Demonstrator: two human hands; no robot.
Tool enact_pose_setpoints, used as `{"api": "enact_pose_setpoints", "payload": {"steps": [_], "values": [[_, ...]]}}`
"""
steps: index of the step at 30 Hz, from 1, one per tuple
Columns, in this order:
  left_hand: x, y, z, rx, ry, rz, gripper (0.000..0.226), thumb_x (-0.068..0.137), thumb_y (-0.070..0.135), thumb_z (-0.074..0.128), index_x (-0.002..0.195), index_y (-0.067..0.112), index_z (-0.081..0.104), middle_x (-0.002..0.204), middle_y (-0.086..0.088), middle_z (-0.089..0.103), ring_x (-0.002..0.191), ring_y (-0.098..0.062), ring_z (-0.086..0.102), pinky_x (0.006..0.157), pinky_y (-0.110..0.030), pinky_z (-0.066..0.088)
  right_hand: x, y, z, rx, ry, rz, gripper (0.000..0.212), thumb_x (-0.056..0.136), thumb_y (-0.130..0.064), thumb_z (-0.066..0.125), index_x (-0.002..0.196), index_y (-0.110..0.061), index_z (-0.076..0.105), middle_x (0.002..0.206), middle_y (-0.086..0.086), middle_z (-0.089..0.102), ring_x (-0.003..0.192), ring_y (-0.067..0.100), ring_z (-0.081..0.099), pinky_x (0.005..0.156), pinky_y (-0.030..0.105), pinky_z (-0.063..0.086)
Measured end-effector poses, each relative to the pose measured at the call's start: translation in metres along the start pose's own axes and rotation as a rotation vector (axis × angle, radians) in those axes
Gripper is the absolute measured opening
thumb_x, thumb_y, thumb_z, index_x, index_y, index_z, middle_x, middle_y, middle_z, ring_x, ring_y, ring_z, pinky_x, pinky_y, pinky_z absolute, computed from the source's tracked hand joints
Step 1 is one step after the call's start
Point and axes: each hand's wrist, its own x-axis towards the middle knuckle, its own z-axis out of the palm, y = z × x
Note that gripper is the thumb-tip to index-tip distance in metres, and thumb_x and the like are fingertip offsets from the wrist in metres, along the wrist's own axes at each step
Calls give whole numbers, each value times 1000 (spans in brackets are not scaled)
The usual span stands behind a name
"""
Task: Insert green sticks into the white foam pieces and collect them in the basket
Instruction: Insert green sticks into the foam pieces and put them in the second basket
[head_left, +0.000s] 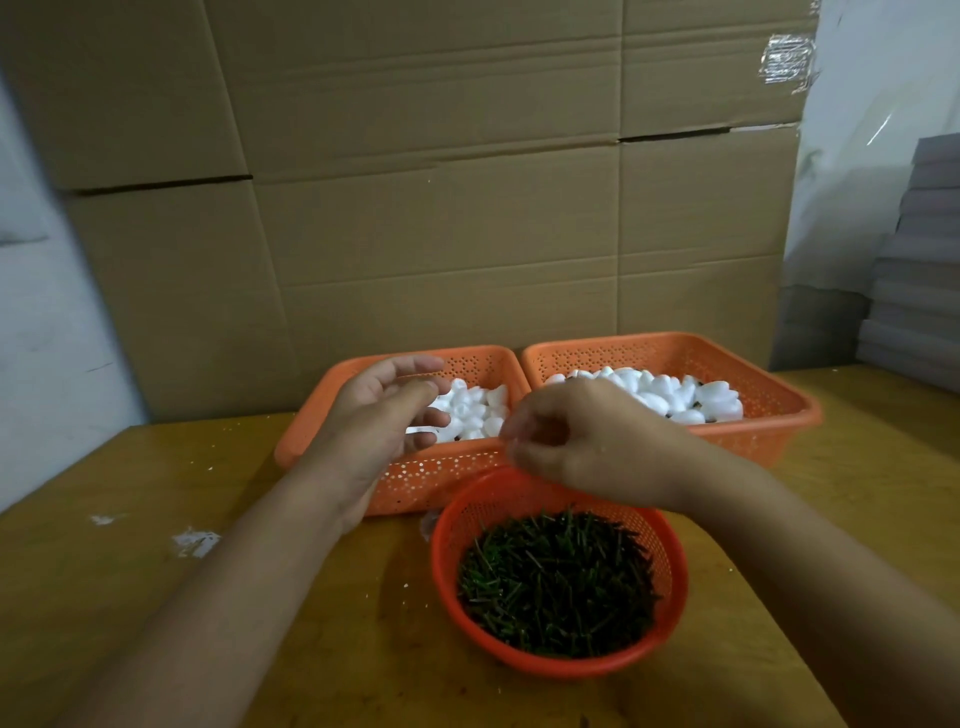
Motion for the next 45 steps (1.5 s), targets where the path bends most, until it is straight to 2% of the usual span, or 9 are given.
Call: {"api": "enact_pose_setpoints", "payload": {"steps": [3, 6, 16, 21, 25, 32, 35, 37, 45], "values": [[3, -2, -3, 44, 36, 15, 18, 95, 11, 62, 103, 24, 71, 88, 7, 75, 70, -7, 67, 58, -21, 52, -5, -7, 2, -106, -470, 58, 40, 83, -48, 74, 121, -36, 66, 93, -28, 57, 87, -12, 56, 65, 5, 37], [6, -3, -6, 74, 50, 27, 18, 96, 11, 61, 104, 24, 71, 89, 8, 75, 71, -6, 68, 59, -21, 53, -9, -9, 8, -261, -740, 150, 63, 80, -56, 73, 137, -46, 50, 128, -19, 52, 122, 10, 50, 78, 22, 38], [33, 0, 1, 405, 96, 189, 29, 89, 4, 63, 101, 30, 68, 97, 8, 71, 85, -6, 66, 74, -20, 53, -9, -9, 20, -334, -790, 190, 74, 81, -52, 74, 146, -39, 42, 148, -6, 43, 132, 21, 46, 86, 30, 41], [57, 1, 19, 760, -141, 15, 22, 89, 19, 70, 110, 27, 66, 106, 6, 69, 101, -18, 67, 87, -34, 54, -9, -8, 20, -331, -792, 191, 74, 80, -54, 73, 146, -41, 42, 150, -7, 41, 134, 22, 44, 89, 33, 41], [66, -4, 34, 1177, -326, -117, 33, 90, 40, 69, 120, 25, 68, 145, 3, 55, 130, -19, 54, 103, -28, 40, -9, -9, 21, -328, -808, 191, 73, 80, -53, 74, 145, -39, 43, 146, -6, 45, 130, 24, 48, 97, 40, 48], [72, 4, 46, 1391, -477, -284, 50, 97, 49, 55, 141, 27, 55, 156, 1, 43, 138, -25, 46, 115, -45, 37, -9, -8, 22, -331, -809, 170, 70, 82, -50, 73, 144, -34, 46, 143, -4, 49, 127, 24, 50, 98, 41, 49], [76, -5, 39, 1320, -483, -260, 36, 95, 40, 61, 128, 25, 66, 153, -1, 45, 137, -24, 46, 114, -44, 38, -9, -8, 22, -330, -809, 167, 70, 82, -50, 73, 144, -34, 47, 143, -4, 49, 127, 24, 50, 98, 41, 49], [79, -12, 28, 1151, -395, -205, 19, 89, 31, 71, 107, 27, 74, 126, 5, 61, 117, -21, 63, 106, -42, 48, -9, -7, 23, -333, -805, 166, 72, 82, -51, 73, 146, -34, 44, 145, -4, 47, 128, 23, 49, 95, 38, 48], [44, 0, 15, 451, -147, 236, 30, 86, 7, 76, 105, 28, 70, 106, 14, 73, 98, -2, 70, 79, -17, 56, -8, -5, 22, -326, -810, 183, 74, 82, -52, 73, 147, -37, 41, 148, -6, 42, 131, 23, 45, 91, 35, 45]]}}
